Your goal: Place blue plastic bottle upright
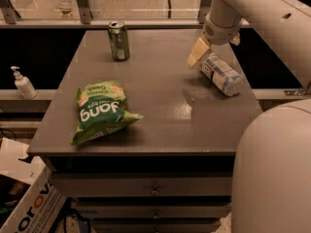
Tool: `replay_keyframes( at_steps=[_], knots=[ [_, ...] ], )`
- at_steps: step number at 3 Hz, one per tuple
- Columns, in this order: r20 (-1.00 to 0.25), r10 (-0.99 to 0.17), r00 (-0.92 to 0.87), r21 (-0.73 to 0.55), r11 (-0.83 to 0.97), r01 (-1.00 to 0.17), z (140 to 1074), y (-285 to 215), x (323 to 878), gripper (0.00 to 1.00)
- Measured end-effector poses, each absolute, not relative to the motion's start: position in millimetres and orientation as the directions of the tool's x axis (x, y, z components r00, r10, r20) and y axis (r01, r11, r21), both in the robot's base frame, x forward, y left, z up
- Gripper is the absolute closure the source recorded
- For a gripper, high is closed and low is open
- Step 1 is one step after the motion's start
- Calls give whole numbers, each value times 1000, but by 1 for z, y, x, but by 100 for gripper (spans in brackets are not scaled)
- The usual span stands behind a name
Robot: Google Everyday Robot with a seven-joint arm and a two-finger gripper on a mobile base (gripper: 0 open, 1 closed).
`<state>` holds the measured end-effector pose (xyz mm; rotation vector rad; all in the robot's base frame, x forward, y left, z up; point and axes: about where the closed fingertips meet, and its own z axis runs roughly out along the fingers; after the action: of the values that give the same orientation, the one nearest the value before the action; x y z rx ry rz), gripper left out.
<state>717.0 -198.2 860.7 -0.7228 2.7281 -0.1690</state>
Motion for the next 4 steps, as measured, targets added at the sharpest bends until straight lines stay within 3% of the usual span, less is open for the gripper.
replay_keyframes(
  at_steps=[1,2,4],
  knots=[
    [-250,-481,-840,-183,876,-446,850,-198,718,2],
    [-233,-473,-849,-178,880,-441,842,-196,717,20],
    [-187,-463,-867,-177,884,-434,831,-198,714,66]
  ],
)
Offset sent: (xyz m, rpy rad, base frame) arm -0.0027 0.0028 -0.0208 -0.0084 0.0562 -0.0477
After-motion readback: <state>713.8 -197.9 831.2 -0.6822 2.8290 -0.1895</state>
